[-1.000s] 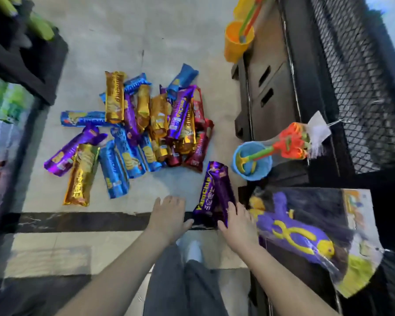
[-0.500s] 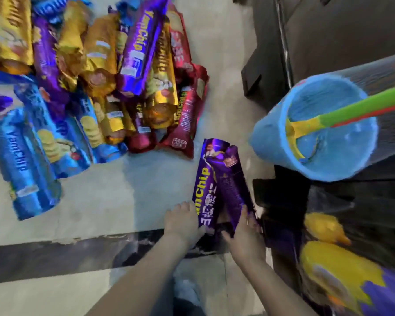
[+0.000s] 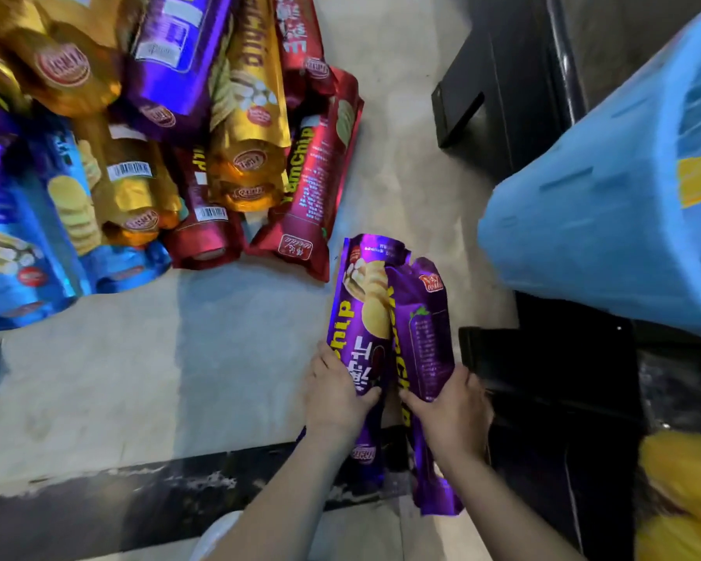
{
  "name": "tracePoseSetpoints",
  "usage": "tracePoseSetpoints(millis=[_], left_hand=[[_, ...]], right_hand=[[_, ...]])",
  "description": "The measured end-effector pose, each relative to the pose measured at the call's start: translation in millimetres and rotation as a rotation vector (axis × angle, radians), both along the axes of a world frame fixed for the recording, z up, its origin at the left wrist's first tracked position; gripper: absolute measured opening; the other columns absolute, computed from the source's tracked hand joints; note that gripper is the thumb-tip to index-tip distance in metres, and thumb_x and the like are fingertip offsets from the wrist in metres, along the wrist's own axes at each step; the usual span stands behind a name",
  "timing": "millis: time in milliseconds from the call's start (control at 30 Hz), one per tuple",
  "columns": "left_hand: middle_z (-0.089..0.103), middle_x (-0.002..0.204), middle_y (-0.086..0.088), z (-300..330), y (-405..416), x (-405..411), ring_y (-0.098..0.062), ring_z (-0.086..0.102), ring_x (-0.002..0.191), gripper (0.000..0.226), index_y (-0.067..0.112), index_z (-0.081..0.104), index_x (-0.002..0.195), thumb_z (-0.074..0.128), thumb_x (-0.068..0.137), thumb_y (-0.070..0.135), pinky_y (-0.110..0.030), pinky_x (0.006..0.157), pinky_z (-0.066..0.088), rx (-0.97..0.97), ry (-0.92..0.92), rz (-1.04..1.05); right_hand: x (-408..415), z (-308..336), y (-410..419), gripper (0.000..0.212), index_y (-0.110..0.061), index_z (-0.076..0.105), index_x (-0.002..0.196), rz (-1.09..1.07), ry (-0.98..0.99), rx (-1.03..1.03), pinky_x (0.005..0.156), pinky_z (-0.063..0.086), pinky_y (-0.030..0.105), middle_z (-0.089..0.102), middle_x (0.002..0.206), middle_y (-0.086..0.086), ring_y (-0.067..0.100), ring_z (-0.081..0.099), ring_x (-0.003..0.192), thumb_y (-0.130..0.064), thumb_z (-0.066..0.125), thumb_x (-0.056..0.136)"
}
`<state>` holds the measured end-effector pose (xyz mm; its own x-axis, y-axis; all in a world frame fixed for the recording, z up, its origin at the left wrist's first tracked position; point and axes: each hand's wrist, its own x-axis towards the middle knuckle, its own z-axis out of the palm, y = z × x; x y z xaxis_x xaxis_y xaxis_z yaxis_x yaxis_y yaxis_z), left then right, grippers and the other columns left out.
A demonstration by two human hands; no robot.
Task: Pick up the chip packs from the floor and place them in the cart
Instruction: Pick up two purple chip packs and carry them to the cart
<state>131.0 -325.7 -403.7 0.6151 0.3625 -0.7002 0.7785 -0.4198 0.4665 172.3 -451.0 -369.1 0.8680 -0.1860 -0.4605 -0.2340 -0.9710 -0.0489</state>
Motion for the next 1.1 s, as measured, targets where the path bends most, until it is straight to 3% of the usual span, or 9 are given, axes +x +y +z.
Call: tracePoseSetpoints(millis=[167, 267, 400, 567, 767, 967, 1100], left_hand=[[0.044, 0.133, -0.015, 56.3, 23.8, -18.7, -0.032, 0.046, 0.122, 0.086, 0.002, 0.025, 0.140, 0.071, 0.076, 0.036, -0.038, 0.098, 0.041, 0.017, -0.017, 0.078], [0.046, 0.127, -0.016, 124.2, 49.1, -42.8, -0.033, 0.048, 0.118, 0.075, 0.003, 0.032, 0.132, 0.072, 0.075, 0.031, -0.041, 0.095, 0.045, -0.004, -0.020, 0.193], [0.047, 0.127, -0.018, 250.2, 87.5, -67.7, -0.036, 0.050, 0.116, 0.078, 0.003, 0.031, 0.135, 0.072, 0.076, 0.033, -0.039, 0.092, 0.043, 0.028, -0.005, 0.386], [0.046, 0.128, -0.017, 438.8, 128.8, -94.2, -0.033, 0.048, 0.118, 0.079, 0.004, 0.030, 0.138, 0.073, 0.077, 0.030, -0.033, 0.089, 0.039, 0.083, -0.118, 0.550], [0.051, 0.126, -0.013, 642.6, 152.0, -125.2, -0.031, 0.053, 0.115, 0.077, 0.008, 0.032, 0.135, 0.073, 0.077, 0.039, -0.041, 0.094, 0.047, 0.159, -0.276, 0.643], [0.059, 0.115, -0.005, 768.3, 154.3, -182.0, -0.024, 0.060, 0.106, 0.074, 0.018, 0.039, 0.123, 0.071, 0.065, 0.051, -0.044, 0.091, 0.051, 0.187, -0.525, 0.808], [0.054, 0.114, -0.001, 813.0, 153.1, -241.5, -0.018, 0.056, 0.102, 0.064, 0.014, 0.041, 0.126, 0.074, 0.076, 0.037, -0.027, 0.082, 0.042, 0.300, -0.570, 0.941]], right_hand=[[-11.2, 53.9, 27.6, 0.066, -0.006, 0.045, 0.118, -0.100, 0.014, 0.159, 0.075, 0.039, 0.033, 0.051, 0.121, 0.014, 0.033, 0.052, 0.111, -0.041, 0.078, 0.073], [-20.9, 113.4, 55.9, 0.069, -0.009, 0.042, 0.120, -0.122, 0.055, 0.223, 0.079, 0.048, 0.037, 0.052, 0.120, 0.013, 0.033, 0.056, 0.108, -0.041, 0.079, 0.071], [-29.7, 227.1, 99.7, 0.068, -0.014, 0.039, 0.113, -0.086, 0.102, 0.311, 0.078, 0.053, 0.038, 0.064, 0.113, 0.013, 0.033, 0.064, 0.098, -0.044, 0.080, 0.067], [-33.0, 405.9, 147.4, 0.071, -0.012, 0.041, 0.110, 0.039, 0.085, 0.383, 0.082, 0.051, 0.042, 0.064, 0.114, 0.014, 0.034, 0.063, 0.101, -0.045, 0.082, 0.063], [-44.4, 603.4, 176.5, 0.073, -0.018, 0.042, 0.118, 0.244, 0.005, 0.636, 0.077, 0.050, 0.037, 0.063, 0.113, 0.007, 0.028, 0.063, 0.099, -0.033, 0.085, 0.062], [-87.1, 733.0, 203.9, 0.086, -0.021, 0.038, 0.126, 0.468, -0.052, 0.805, 0.087, 0.050, 0.041, 0.063, 0.120, 0.006, 0.028, 0.062, 0.109, -0.050, 0.083, 0.060], [-134.6, 784.4, 229.5, 0.085, -0.009, 0.040, 0.126, 0.651, -0.029, 0.806, 0.087, 0.048, 0.042, 0.061, 0.121, 0.015, 0.034, 0.059, 0.113, -0.056, 0.078, 0.067]])
